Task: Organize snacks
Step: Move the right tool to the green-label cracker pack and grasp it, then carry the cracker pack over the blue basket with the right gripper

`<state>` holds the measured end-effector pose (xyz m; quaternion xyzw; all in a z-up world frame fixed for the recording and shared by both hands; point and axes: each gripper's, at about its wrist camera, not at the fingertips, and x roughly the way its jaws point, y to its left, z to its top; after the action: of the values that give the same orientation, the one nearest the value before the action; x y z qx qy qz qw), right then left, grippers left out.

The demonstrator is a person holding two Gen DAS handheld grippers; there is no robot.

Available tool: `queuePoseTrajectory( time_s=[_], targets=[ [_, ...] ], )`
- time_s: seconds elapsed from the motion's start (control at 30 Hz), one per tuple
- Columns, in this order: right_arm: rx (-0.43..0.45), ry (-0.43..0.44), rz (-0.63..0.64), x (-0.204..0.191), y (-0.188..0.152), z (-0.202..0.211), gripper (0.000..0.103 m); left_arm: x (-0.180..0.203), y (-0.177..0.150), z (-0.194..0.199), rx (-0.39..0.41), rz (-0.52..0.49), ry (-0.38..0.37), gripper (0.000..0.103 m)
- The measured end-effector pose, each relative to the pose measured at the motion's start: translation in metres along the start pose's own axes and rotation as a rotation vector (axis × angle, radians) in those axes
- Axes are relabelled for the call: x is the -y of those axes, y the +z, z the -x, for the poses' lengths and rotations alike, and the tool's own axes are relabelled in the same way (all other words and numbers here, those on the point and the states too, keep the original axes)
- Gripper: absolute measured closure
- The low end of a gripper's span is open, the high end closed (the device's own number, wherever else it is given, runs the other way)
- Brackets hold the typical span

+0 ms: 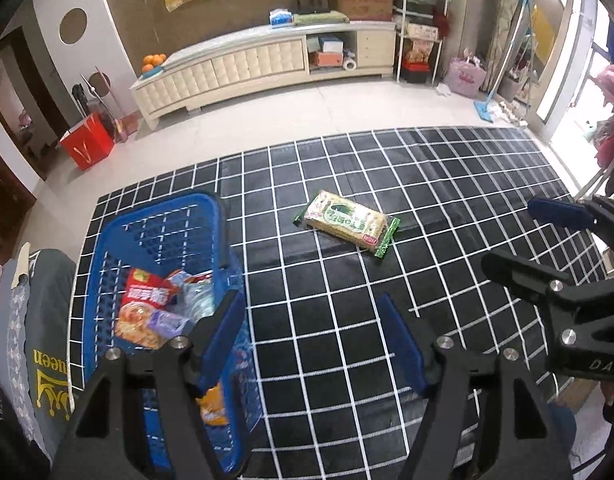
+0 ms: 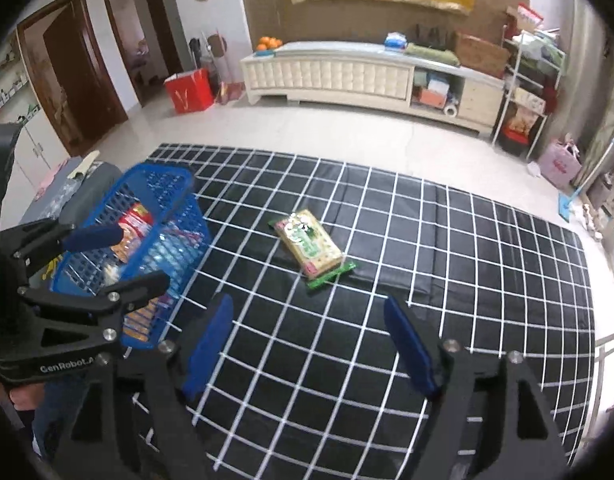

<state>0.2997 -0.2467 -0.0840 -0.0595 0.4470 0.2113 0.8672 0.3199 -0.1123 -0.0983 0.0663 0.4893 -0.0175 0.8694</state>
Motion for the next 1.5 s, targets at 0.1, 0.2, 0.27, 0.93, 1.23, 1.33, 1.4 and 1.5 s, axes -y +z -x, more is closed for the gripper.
queuePoseTrajectory(
  time_s=[0.1, 0.2, 0.27, 0.93, 1.23, 1.33, 1.4, 1.5],
  targets=[
    [-0.003, 0.014, 0.039, 0.010, 0.003, -0.016, 0.017, 0.006, 0.008, -0.019, -0.003, 0.015, 0.071, 0.034],
    [-0.016, 0.010, 0.090, 0.017, 0.006, -0.037, 0.016, 0.016, 0.013, -0.038, -0.011, 0.011, 0.106, 0.034],
    [-0.030, 0.016, 0.115, 0.021, 0.006, -0.050, 0.015, 0.023, 0.015, -0.049, -0.019, -0.005, 0.128, 0.033],
    [-0.115, 0.142, 0.184, 0.041, 0.020, -0.174, 0.015, 0.005, 0.042, -0.135, -0.066, 0.090, 0.334, 0.033],
    [-0.106, 0.118, 0.317, 0.019, 0.018, -0.201, 0.015, 0.014, 0.054, -0.147, -0.051, 0.064, 0.314, 0.030],
    [-0.078, 0.139, 0.309, 0.023, 0.017, -0.202, 0.042, 0.015, 0.056, -0.149, -0.047, 0.070, 0.313, 0.029],
    [-0.059, 0.126, 0.293, 0.026, 0.015, -0.197, 0.042, 0.016, 0.055, -0.150, -0.049, 0.068, 0.311, 0.029],
    [-0.061, 0.125, 0.274, 0.032, 0.009, -0.188, 0.043, 0.015, 0.054, -0.149, -0.054, 0.075, 0.296, 0.029]
  ],
)
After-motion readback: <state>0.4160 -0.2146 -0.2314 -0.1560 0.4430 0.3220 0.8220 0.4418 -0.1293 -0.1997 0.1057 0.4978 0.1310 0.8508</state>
